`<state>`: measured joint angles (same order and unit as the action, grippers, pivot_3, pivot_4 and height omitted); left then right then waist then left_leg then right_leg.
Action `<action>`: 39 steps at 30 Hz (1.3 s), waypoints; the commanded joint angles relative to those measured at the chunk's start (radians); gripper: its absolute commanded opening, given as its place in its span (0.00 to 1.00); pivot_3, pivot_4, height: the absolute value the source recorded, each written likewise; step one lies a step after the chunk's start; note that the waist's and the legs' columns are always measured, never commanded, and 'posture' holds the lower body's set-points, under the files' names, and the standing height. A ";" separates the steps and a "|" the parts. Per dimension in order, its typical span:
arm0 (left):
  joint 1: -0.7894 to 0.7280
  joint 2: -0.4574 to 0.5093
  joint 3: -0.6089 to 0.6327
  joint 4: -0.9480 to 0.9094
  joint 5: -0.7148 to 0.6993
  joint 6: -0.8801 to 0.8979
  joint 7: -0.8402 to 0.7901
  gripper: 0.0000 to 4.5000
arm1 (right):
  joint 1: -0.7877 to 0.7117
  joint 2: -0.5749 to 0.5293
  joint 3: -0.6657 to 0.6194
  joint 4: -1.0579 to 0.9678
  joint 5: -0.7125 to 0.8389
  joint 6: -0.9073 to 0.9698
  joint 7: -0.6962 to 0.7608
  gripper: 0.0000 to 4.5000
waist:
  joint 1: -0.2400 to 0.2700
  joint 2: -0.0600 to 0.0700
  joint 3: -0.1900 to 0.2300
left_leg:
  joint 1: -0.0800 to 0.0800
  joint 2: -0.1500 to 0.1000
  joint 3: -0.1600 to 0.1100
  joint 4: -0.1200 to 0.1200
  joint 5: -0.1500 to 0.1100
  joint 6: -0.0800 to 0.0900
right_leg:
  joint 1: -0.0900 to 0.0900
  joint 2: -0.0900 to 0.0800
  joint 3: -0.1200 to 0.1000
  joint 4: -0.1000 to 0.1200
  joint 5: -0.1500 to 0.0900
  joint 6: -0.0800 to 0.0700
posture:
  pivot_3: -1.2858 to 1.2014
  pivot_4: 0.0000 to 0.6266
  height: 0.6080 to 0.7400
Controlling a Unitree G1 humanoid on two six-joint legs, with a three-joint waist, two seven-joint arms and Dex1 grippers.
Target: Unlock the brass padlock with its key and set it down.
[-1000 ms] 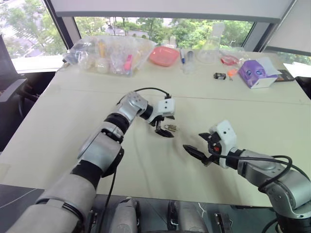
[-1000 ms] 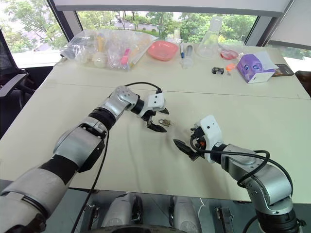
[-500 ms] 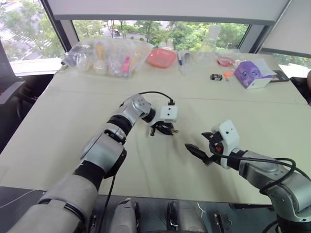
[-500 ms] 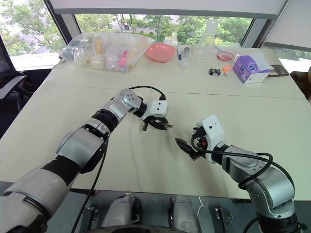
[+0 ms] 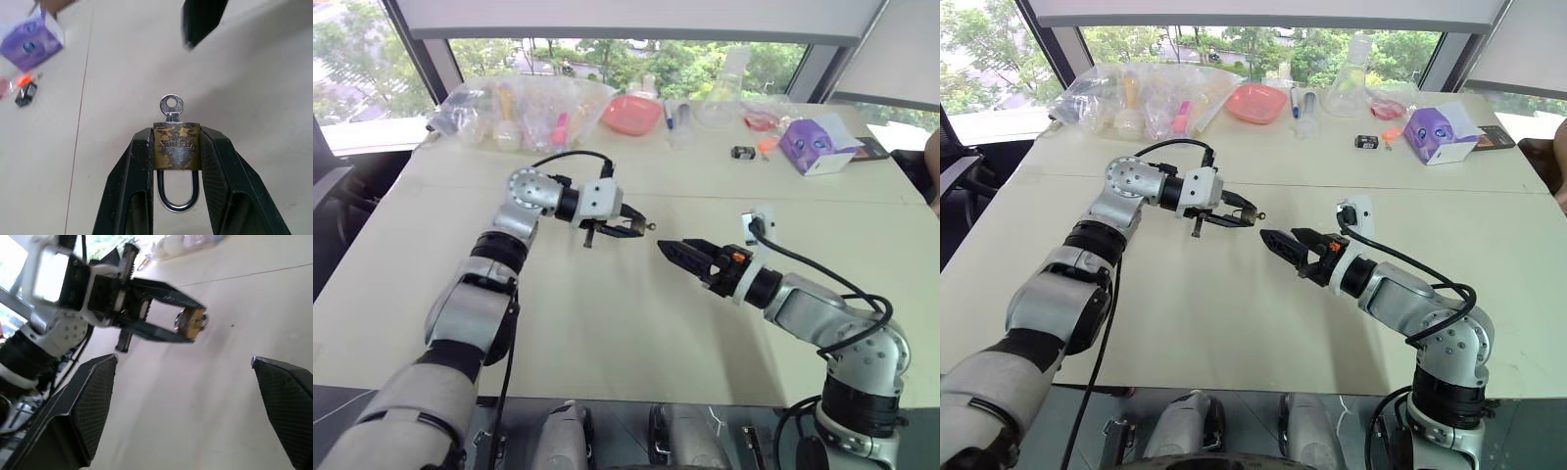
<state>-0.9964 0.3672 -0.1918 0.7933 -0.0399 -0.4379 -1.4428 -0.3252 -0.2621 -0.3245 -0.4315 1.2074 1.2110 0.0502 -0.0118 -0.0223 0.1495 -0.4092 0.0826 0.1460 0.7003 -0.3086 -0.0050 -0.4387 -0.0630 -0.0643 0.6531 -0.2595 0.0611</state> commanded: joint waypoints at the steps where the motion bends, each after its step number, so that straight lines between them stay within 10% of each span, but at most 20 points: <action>1: 0.082 0.046 0.014 -0.293 -0.081 0.135 -0.008 0.16 | -0.054 0.021 -0.006 0.041 0.127 -0.023 -0.055 1.00 | -0.001 0.000 0.000 | 0.000 0.000 0.000 0.000 0.000 0.000 | 0.000 0.000 0.000 0.000 0.000 0.000 | 0.52 0.24 1.00; 12: 0.185 0.082 -0.004 -0.561 -0.097 0.269 0.076 0.16 | -0.064 -0.038 0.058 0.075 0.219 -0.053 -0.089 1.00 | 0.001 0.001 0.000 | 0.000 0.000 -0.002 -0.001 0.003 -0.005 | 0.001 0.001 0.000 0.000 0.000 0.000 | 0.52 0.24 1.00; 23: 0.182 0.090 -0.013 -0.568 -0.107 0.261 0.088 0.16 | -0.050 -0.065 0.098 0.070 0.278 -0.103 -0.107 0.02 | 0.001 0.001 0.000 | 0.001 0.000 -0.001 -0.001 0.003 -0.005 | 0.000 0.001 0.000 0.000 0.000 0.000 | 0.52 0.24 1.00; 39: 0.192 0.091 -0.013 -0.574 -0.100 0.191 0.117 0.16 | -0.020 -0.117 0.146 0.064 0.375 -0.164 -0.119 0.02 | 0.001 0.001 0.000 | 0.000 0.000 -0.001 -0.001 0.003 -0.005 | 0.000 0.001 0.000 0.000 0.000 0.000 | 0.52 0.24 1.00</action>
<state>-0.7973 0.4542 -0.2160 0.2547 -0.1218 -0.2159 -1.3417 -0.3433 -0.3741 -0.1777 -0.3461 1.5372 1.0681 -0.0640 -0.0105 -0.0215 0.1498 -0.4087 0.0828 0.1446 0.6996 -0.3057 -0.0101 -0.4382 -0.0622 -0.0643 0.6533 -0.2595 0.0612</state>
